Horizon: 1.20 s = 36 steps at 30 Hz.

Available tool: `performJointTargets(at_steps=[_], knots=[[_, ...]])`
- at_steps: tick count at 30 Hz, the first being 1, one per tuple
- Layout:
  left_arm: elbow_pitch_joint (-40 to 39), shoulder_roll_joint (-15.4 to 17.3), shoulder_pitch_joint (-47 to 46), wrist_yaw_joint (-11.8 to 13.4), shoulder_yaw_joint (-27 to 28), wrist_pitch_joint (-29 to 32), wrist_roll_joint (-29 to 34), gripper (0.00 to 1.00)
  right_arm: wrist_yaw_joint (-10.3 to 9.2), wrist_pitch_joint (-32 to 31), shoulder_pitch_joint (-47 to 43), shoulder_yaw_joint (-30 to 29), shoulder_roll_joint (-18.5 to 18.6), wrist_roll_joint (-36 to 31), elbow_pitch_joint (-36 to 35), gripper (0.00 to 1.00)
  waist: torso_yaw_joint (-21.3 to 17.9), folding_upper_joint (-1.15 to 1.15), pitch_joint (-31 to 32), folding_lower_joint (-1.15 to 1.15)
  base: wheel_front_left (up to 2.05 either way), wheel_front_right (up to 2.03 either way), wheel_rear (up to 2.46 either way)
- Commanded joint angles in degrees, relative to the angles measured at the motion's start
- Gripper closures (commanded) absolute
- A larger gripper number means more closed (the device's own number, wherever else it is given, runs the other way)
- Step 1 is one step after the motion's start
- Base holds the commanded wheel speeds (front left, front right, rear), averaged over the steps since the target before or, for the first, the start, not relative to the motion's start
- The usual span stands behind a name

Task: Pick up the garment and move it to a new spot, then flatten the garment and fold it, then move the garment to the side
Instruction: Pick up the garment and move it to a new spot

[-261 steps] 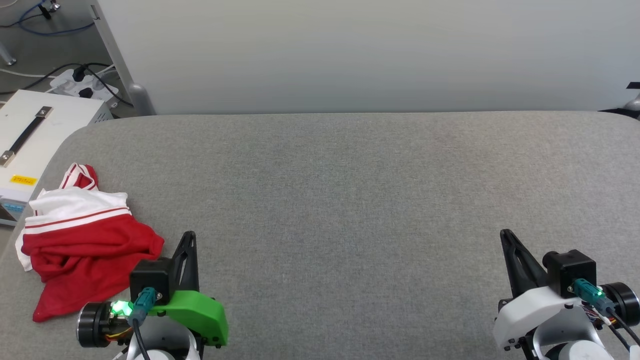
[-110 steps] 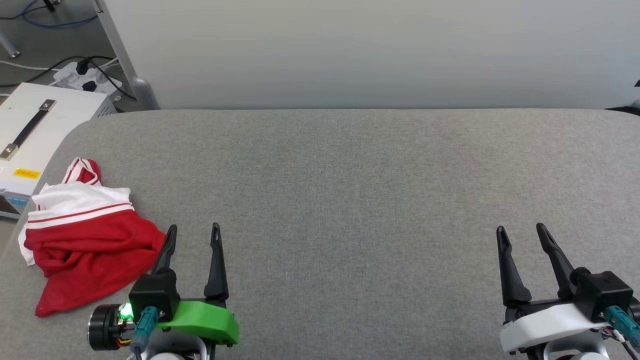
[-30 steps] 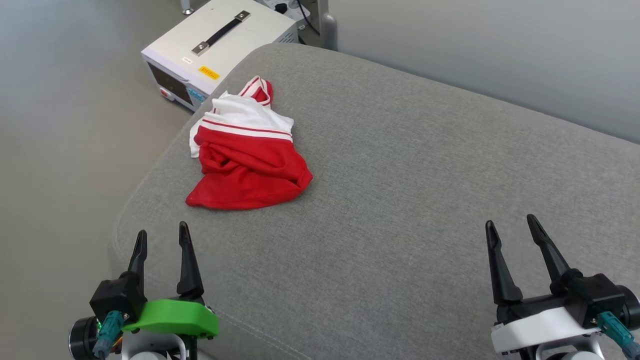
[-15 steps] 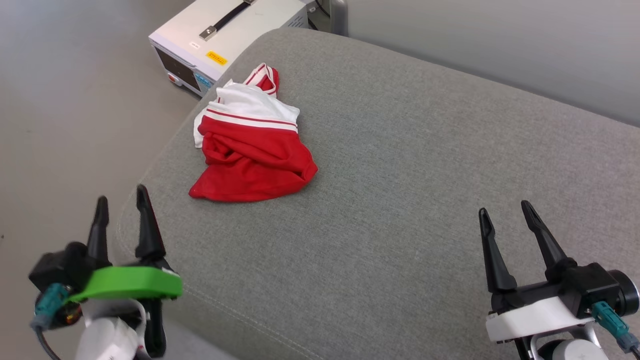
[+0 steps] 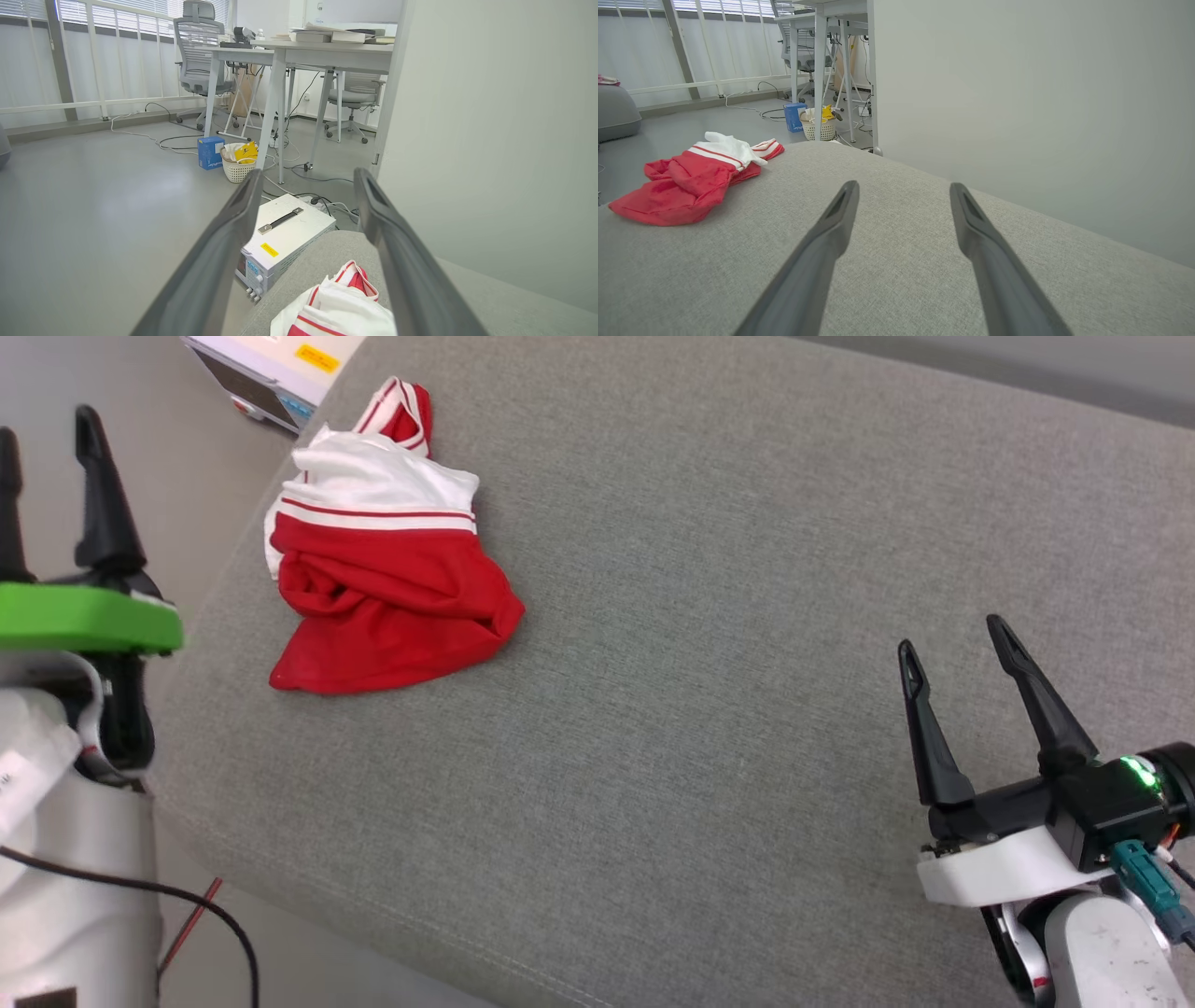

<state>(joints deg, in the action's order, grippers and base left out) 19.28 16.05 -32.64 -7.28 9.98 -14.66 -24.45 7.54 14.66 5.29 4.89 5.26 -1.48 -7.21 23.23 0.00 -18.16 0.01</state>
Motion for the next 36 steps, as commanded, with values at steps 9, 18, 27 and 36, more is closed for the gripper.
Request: performJointTargets(at_steps=[9,18,27,36], knots=[[14.57,11.47,-12.2,-0.2,-14.79,4.79,-11.89,0.0,-0.05,0.34,3.65,0.89,2.38,-1.38,-1.88,0.0,-6.17,0.0,-7.32,-0.01,0.0,0.0,0.0],[18.34,18.63,-17.56,-0.2,-28.51,29.14,-28.84,0.0,-0.05,0.34,4.15,0.51,3.07,-1.52,-2.75,0.0,-8.39,0.0,-8.19,-0.01,0.0,0.0,0.0],[23.33,18.96,-20.51,-0.21,-41.79,49.41,-34.65,0.0,-0.05,0.34,4.66,0.68,3.61,-1.41,-3.11,0.0,-9.62,0.0,-10.32,-0.01,0.0,0.0,0.0],[29.6,14.13,-20.03,-0.21,-47.95,49.23,-34.77,0.0,-0.05,0.34,4.7,0.88,3.46,-0.99,-2.43,0.0,-10.35,0.0,-11.09,-0.01,0.0,0.0,0.0]])
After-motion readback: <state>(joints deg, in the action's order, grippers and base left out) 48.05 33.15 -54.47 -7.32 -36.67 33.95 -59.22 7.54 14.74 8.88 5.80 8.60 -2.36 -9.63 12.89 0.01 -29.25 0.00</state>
